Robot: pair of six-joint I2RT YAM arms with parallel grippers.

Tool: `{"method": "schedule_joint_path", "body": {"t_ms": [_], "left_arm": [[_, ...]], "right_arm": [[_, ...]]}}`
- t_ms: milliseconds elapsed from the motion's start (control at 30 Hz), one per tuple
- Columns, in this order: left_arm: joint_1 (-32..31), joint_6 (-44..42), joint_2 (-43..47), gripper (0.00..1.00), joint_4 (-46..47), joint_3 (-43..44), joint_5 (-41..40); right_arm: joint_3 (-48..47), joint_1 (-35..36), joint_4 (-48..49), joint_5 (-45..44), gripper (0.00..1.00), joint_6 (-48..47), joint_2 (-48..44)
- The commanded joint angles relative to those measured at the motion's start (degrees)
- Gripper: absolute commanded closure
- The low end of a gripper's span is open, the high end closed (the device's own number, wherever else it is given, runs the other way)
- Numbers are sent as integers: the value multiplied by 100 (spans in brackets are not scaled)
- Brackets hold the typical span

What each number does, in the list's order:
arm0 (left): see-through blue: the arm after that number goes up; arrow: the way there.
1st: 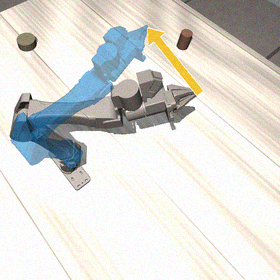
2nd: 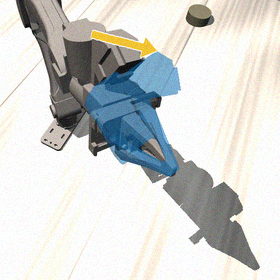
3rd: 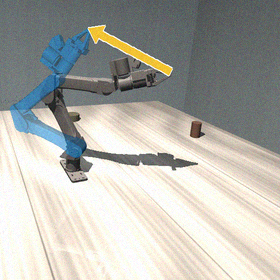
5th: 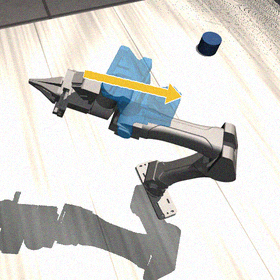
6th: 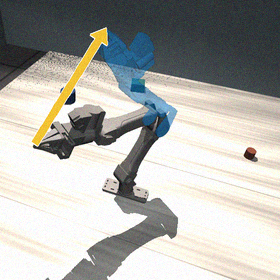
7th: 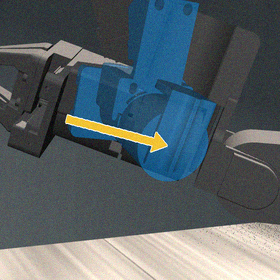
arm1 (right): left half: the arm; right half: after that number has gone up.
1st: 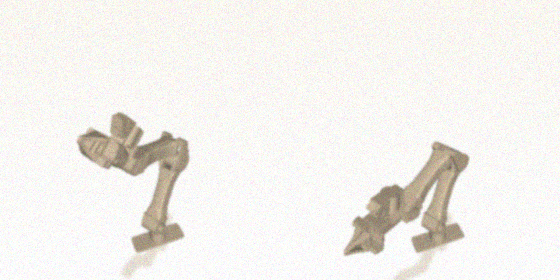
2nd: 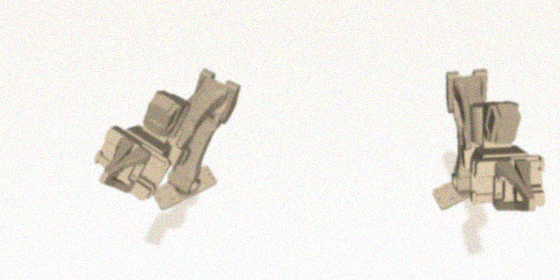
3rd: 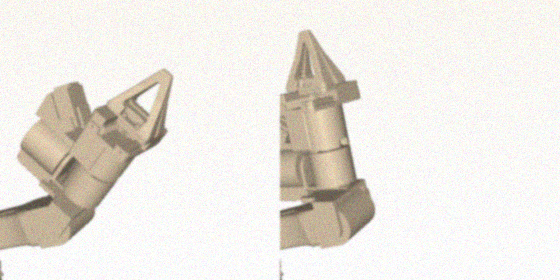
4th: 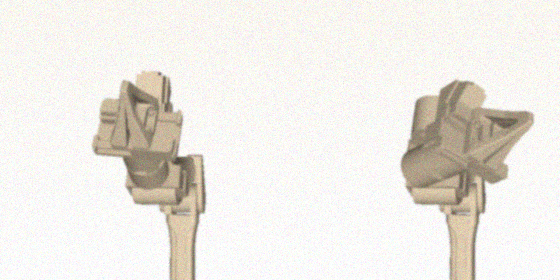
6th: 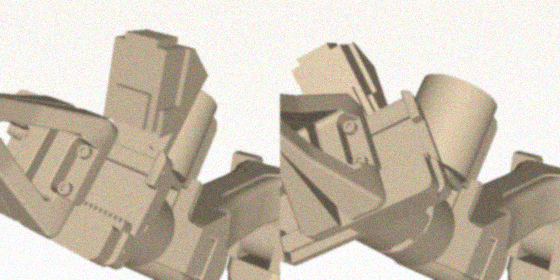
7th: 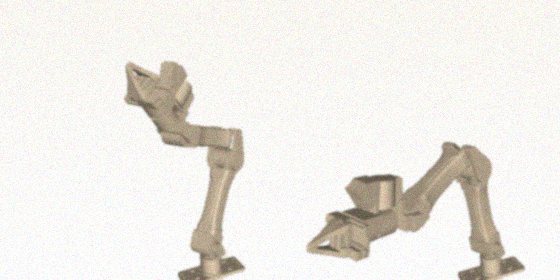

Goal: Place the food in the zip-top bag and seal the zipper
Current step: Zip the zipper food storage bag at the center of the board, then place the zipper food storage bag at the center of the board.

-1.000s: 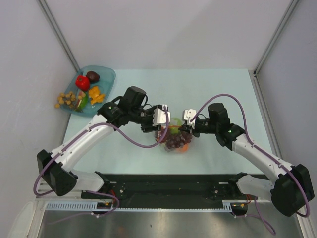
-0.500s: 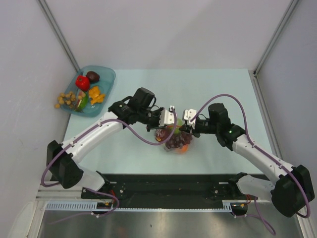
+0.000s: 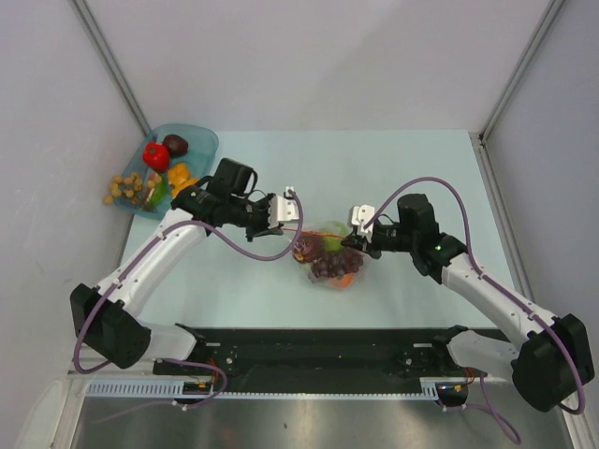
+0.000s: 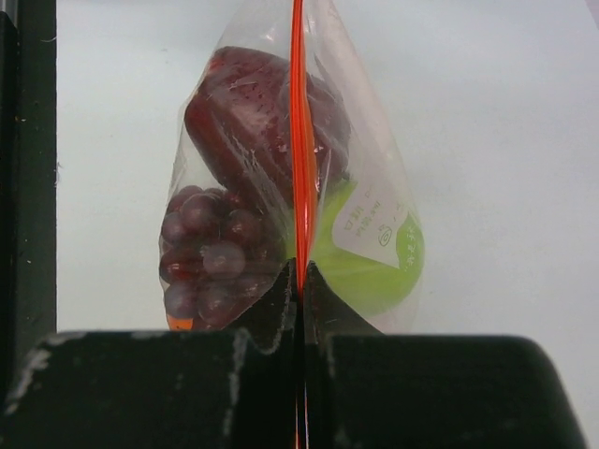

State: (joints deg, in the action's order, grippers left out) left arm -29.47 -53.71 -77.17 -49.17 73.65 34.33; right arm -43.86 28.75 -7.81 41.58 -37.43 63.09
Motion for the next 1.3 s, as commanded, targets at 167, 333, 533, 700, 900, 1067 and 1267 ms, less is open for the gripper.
{"method": "schedule_joint_path", "body": {"t_ms": [167,333,533,700,900,1067,1267], "left_arm": [[337,-184,263,100,-383,-78,-260],[355,-8,193,100,-199,9,-163],[355,-69,175,99,-190,53,-75],[355,115,97,94,-50,123,-119],[363,738,-149,100,846,290,-417],[398,1144,-465,100,1892,685,-1023],[451,688,-589,100,1911,530,-981]], "right_arm": [[-185,-247,342,-18,100,7,-78],[-185,-274,587,-62,100,113,-34],[-185,-326,544,-19,100,69,-60],[-185,-362,649,-97,100,69,-34],[-185,-405,2112,-808,100,-89,431],[-825,-713,3188,-1082,100,-423,1380],[-1275,-775,2386,-434,100,-1055,1803]]}}
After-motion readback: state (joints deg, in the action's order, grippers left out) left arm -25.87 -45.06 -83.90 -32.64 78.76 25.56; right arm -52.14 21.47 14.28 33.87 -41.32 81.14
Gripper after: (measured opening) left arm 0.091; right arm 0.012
